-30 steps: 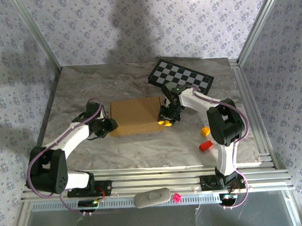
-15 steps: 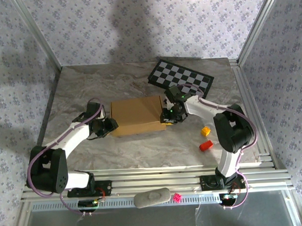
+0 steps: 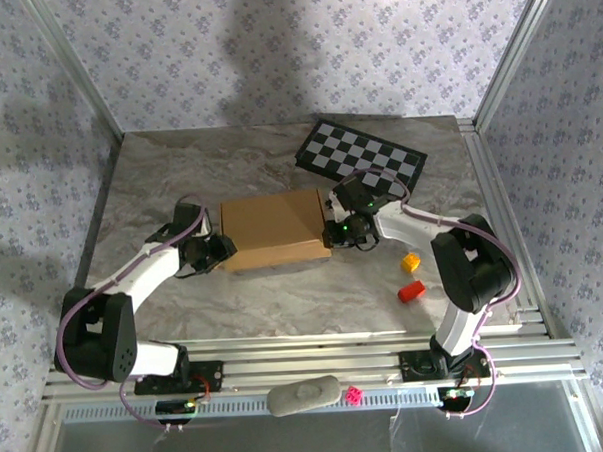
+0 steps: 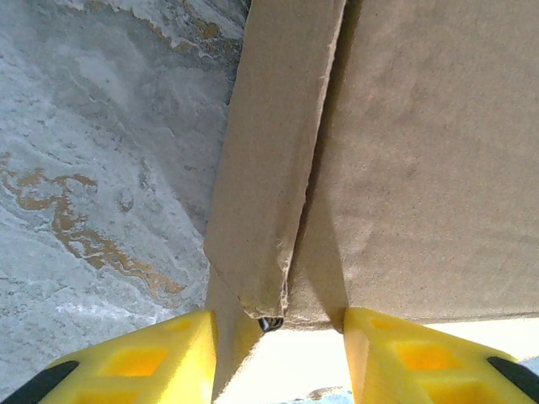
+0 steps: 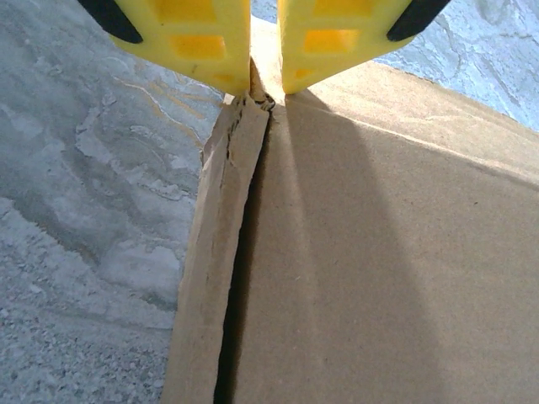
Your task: Fold the paper box
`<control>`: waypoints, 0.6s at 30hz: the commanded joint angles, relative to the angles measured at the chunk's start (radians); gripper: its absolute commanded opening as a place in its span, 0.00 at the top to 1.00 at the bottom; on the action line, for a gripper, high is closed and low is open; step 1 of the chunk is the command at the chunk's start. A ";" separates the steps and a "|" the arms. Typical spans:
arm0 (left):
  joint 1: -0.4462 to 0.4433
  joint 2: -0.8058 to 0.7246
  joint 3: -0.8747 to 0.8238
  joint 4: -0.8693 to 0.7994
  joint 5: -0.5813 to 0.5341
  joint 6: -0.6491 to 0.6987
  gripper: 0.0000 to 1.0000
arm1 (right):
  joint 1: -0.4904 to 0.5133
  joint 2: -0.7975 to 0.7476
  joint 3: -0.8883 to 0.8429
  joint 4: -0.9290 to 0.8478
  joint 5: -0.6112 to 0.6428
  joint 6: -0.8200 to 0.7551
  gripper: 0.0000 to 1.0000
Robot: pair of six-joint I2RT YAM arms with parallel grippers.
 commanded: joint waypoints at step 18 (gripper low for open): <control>0.007 0.046 0.025 -0.032 -0.013 -0.026 0.58 | 0.057 0.018 -0.062 0.016 0.225 -0.094 0.88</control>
